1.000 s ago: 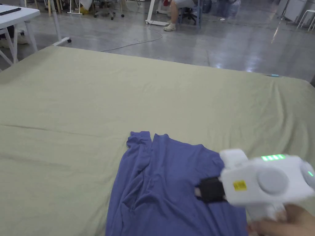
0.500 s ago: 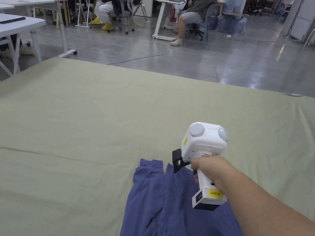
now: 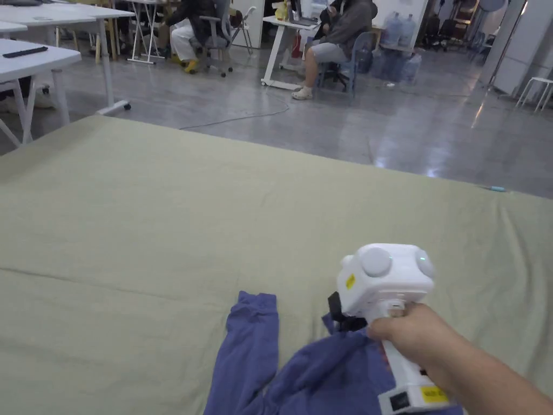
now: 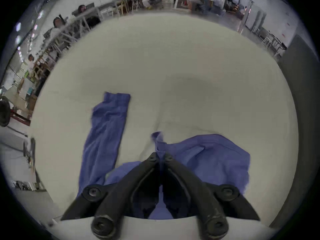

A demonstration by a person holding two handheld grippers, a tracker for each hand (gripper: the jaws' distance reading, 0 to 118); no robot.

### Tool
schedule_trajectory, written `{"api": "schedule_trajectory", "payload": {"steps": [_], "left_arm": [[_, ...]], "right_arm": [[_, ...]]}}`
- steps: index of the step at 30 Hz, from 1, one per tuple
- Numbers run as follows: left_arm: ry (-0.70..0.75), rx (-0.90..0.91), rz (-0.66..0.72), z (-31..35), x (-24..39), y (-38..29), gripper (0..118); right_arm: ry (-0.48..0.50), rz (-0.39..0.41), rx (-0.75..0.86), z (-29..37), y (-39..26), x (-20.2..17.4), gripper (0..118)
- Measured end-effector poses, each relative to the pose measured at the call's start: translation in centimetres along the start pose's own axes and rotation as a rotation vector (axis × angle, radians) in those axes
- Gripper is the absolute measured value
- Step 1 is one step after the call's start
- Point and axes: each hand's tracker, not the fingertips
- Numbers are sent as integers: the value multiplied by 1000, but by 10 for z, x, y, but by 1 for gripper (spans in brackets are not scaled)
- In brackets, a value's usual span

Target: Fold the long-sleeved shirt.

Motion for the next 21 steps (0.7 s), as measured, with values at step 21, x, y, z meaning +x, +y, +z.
{"api": "schedule_trajectory", "payload": {"steps": [21], "left_arm": [[-30,437,-325,184,72,171,0]], "right_arm": [[-129,-197,564,463,-228,119,0]]}}
